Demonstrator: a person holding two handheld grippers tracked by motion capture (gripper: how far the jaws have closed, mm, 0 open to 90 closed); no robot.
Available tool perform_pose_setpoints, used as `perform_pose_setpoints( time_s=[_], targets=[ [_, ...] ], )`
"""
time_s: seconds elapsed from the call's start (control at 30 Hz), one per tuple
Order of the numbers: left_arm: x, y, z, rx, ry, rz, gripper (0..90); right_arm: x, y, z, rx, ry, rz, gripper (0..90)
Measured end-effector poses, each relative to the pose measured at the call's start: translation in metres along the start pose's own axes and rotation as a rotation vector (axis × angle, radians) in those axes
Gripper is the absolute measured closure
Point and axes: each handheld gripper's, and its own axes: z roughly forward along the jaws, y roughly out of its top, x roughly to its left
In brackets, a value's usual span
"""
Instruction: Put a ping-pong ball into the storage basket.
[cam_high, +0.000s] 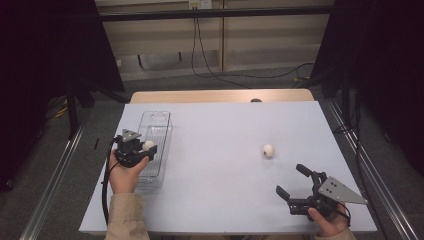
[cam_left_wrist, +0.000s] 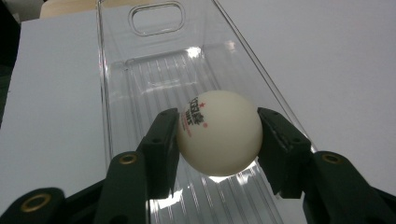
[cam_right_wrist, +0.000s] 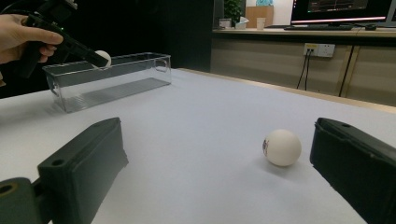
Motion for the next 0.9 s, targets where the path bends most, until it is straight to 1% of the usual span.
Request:
perform_pose_setpoints(
  time_s=[0.13,0.2,0.23,0.3,0.37,0.57,0.6,0.63,0.7,0.77,0.9],
  targets=[
    [-0.0005,-0.0003,0.0016,-0.001,0.012,0.002,51.0,-0.0004,0.0000,-0.0002,-0.001,-0.001,-0.001,2.4],
    [-0.0007,-0.0004,0.0022,-0.003,0.007,0.002,50.7,-0.0001,0.0001,-0.0002,-0.001,-0.001,0.000,2.4],
    [-0.0008,-0.0004,0.0023,-0.003,0.011,0.002,50.0,-0.0001,0.0001,-0.0001,-0.001,-0.001,-0.001,2.4],
    [-0.0009,-0.0002,0.0020,-0.009,0.020,-0.001,44.1,-0.0001,0.0000,0.0000,-0.001,0.000,0.000,2.4],
    [-0.0013,-0.0001,0.0015,-0.016,0.018,0.000,44.4,0.0000,0.0001,-0.0002,-0.002,0.000,0.000,2.4],
    [-0.0012,0.0005,-0.0019,-0.028,0.007,-0.015,41.1,0.0000,0.0001,-0.0003,-0.002,0.000,-0.001,2.4],
    [-0.0011,0.0008,-0.0029,-0.028,0.000,-0.014,40.0,0.0000,0.0001,-0.0002,-0.002,0.000,-0.001,2.4],
    [-0.0017,0.0010,-0.0034,-0.033,-0.005,-0.023,39.5,0.0000,0.0001,-0.0002,-0.002,0.000,-0.001,2.4],
    [-0.0025,0.0019,-0.0047,-0.034,-0.012,-0.019,38.7,-0.0002,0.0001,-0.0003,-0.002,-0.001,-0.001,2.4],
    [-0.0046,0.0027,-0.0056,-0.038,-0.022,-0.026,37.5,-0.0002,0.0001,-0.0002,-0.001,-0.002,0.000,2.4],
    [-0.0092,0.0050,-0.0072,-0.045,-0.040,-0.026,35.5,0.0000,0.0001,-0.0002,-0.001,-0.001,-0.001,2.4]
  ],
)
